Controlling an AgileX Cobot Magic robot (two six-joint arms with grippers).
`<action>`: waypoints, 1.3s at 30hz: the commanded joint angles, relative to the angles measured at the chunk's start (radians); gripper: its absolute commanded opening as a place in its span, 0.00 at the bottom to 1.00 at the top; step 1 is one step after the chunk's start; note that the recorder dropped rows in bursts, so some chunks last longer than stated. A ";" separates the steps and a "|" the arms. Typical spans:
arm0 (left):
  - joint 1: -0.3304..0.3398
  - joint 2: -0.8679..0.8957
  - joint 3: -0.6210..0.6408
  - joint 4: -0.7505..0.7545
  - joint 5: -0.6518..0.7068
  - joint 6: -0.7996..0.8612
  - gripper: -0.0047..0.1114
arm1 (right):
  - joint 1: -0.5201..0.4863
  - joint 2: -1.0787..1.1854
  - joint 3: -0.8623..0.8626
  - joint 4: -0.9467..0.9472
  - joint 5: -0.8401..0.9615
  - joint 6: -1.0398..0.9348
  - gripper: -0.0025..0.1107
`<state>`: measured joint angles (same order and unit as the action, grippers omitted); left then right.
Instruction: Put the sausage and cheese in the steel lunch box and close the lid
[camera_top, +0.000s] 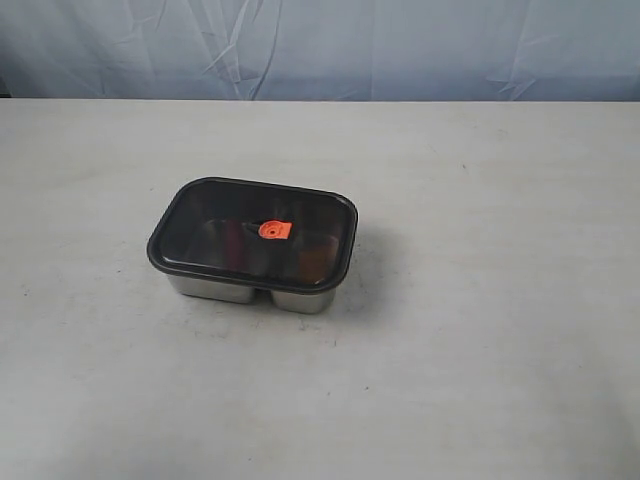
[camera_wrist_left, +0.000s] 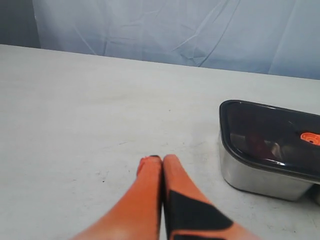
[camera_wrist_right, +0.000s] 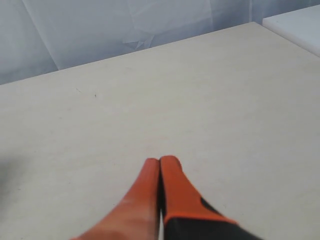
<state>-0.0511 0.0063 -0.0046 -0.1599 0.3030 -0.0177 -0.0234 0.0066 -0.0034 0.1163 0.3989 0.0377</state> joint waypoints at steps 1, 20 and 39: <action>0.001 -0.006 0.005 0.006 -0.083 -0.004 0.04 | -0.005 -0.007 0.003 0.000 -0.010 -0.001 0.02; 0.001 -0.006 0.005 0.077 -0.093 -0.002 0.04 | -0.005 -0.007 0.003 0.001 -0.011 -0.001 0.02; 0.001 -0.006 0.005 0.077 -0.093 -0.002 0.04 | -0.005 -0.007 0.003 0.001 -0.010 -0.001 0.02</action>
<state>-0.0511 0.0063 -0.0032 -0.0819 0.2228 -0.0177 -0.0234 0.0066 -0.0034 0.1163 0.3989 0.0403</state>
